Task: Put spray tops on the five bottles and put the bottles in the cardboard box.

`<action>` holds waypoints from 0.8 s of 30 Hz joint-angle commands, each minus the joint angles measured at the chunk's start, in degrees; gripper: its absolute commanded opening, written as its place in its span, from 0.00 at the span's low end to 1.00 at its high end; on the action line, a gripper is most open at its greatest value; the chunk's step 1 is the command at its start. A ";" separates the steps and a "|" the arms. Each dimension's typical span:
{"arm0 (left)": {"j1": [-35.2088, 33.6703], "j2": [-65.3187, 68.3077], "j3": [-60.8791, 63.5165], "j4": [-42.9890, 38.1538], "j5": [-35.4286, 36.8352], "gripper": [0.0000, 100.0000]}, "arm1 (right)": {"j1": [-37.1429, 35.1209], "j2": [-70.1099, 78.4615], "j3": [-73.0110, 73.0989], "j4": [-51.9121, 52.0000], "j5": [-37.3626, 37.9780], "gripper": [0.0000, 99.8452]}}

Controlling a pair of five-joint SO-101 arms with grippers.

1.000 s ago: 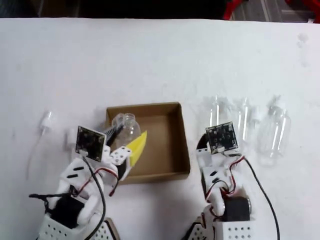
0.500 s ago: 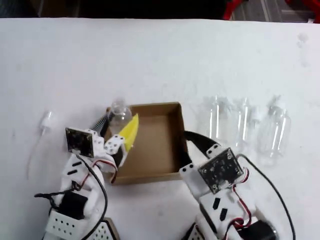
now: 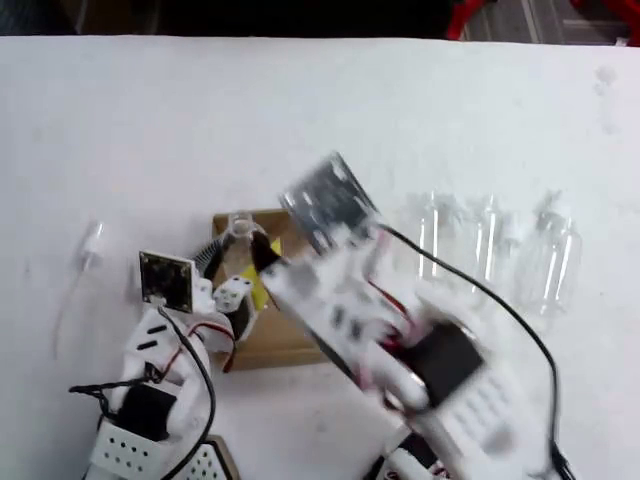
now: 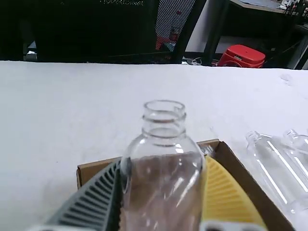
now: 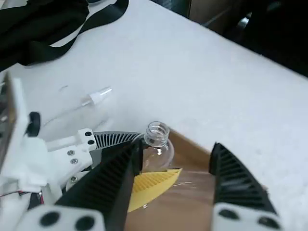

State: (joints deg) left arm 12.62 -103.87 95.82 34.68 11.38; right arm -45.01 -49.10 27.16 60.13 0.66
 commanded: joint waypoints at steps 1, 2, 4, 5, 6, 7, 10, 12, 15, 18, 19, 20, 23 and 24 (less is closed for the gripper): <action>0.84 -0.75 -2.99 -0.18 0.26 0.02 | -0.75 5.58 -2.37 -4.79 -5.10 0.20; 0.84 -0.75 -2.99 -0.18 0.26 0.02 | -1.45 7.16 -2.37 -5.41 -5.71 0.19; 0.84 -0.75 -3.08 -0.26 0.26 0.02 | -1.89 9.98 -2.37 -7.25 -6.42 0.19; 0.84 -0.75 -3.08 -0.26 0.26 0.02 | -1.89 11.21 -2.37 -8.13 -6.59 0.19; 0.48 -0.75 -3.08 -0.26 0.26 0.02 | -1.89 12.18 -2.46 -8.75 -6.59 0.19; 0.40 -0.75 -3.08 -0.26 0.26 0.02 | -1.89 12.70 -2.73 -9.01 -6.59 0.19; 0.31 -0.75 -3.08 -0.26 0.26 0.02 | -2.33 12.79 -2.81 -9.10 -6.24 0.19; 0.31 -0.75 -2.99 -0.26 0.26 0.02 | -1.98 13.23 -2.81 -9.10 -6.15 0.19; 0.31 -0.75 -2.99 -0.26 0.26 0.02 | -1.01 13.49 -2.46 -9.19 -6.07 0.19; 0.40 -0.75 -2.99 -0.26 0.26 0.02 | -0.40 13.49 -2.37 -8.92 -6.07 0.19; 0.48 -0.75 -2.99 -0.26 0.26 0.02 | -0.40 13.49 -2.37 -8.84 -6.07 0.19; 0.48 -0.75 -2.99 -0.26 0.26 0.02 | -0.40 13.58 -2.37 -8.57 -6.07 0.19; 0.57 -0.75 -2.99 -0.26 0.26 0.02 | -0.57 14.81 -2.46 -7.69 -6.07 0.19; 0.57 -0.75 -2.90 -0.26 0.26 0.02 | -0.57 15.69 -2.64 -7.69 -6.07 0.19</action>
State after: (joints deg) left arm 12.79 -103.87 95.82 34.68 11.38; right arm -46.42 -34.51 26.90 52.48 -5.23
